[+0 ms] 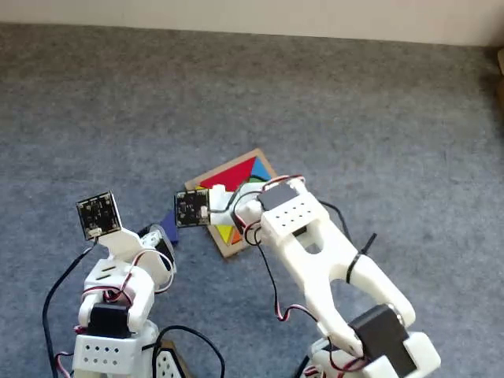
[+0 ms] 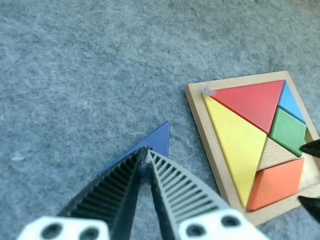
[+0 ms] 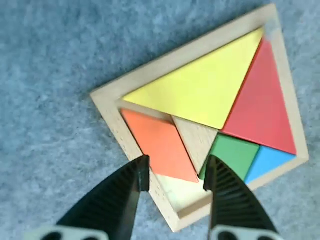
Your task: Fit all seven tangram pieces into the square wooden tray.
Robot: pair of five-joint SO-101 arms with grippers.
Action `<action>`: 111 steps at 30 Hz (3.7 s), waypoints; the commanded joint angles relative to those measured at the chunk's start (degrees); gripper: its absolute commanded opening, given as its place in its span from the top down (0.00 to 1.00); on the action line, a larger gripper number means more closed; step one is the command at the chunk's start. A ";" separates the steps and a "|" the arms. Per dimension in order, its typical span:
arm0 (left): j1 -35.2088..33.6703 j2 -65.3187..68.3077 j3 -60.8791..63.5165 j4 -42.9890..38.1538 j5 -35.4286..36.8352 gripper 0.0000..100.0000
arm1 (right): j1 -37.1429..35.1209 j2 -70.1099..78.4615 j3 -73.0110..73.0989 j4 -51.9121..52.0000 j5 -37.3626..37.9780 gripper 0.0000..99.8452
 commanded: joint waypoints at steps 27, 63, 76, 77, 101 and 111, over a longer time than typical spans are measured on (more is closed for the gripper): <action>-12.18 -2.15 -2.51 -1.85 -0.44 0.99 | 0.92 12.44 -5.76 -5.05 -52.48 0.99; -36.97 -2.15 -8.57 -5.19 -0.09 0.99 | -18.24 31.78 -36.97 -8.04 -108.66 0.79; -37.05 -2.15 -8.75 -5.10 -0.09 0.99 | -20.79 39.25 -45.05 -1.80 -115.78 0.79; -37.05 -2.15 -8.75 -5.10 -0.09 0.99 | -20.88 39.34 -45.05 -1.19 -115.69 0.79; -38.37 -2.15 -8.66 -5.19 -0.09 0.99 | -21.49 50.77 -55.52 28.88 -110.68 0.79; -38.11 -2.15 -8.57 -5.19 -0.09 0.99 | -16.48 48.92 -58.15 39.52 -101.27 0.79</action>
